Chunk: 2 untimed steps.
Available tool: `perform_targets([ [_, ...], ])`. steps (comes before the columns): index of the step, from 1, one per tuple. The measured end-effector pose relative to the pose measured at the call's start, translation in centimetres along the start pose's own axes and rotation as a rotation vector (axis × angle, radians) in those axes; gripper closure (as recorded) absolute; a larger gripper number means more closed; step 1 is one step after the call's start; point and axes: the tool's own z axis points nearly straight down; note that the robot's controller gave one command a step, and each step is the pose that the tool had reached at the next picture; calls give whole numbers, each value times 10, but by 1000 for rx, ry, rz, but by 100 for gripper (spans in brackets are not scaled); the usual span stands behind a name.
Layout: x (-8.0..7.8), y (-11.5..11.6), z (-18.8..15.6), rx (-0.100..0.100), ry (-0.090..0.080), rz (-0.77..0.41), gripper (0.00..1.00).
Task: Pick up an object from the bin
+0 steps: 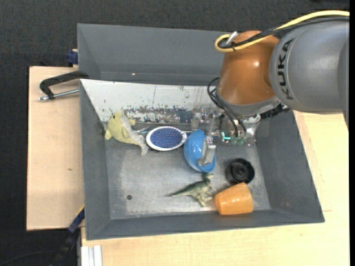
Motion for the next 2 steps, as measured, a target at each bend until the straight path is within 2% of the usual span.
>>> perform_targets([
  [1, -4, -18, 75, 0, -11, -112, 0],
  [2, -8, -19, 66, 2, -24, -114, 100],
])
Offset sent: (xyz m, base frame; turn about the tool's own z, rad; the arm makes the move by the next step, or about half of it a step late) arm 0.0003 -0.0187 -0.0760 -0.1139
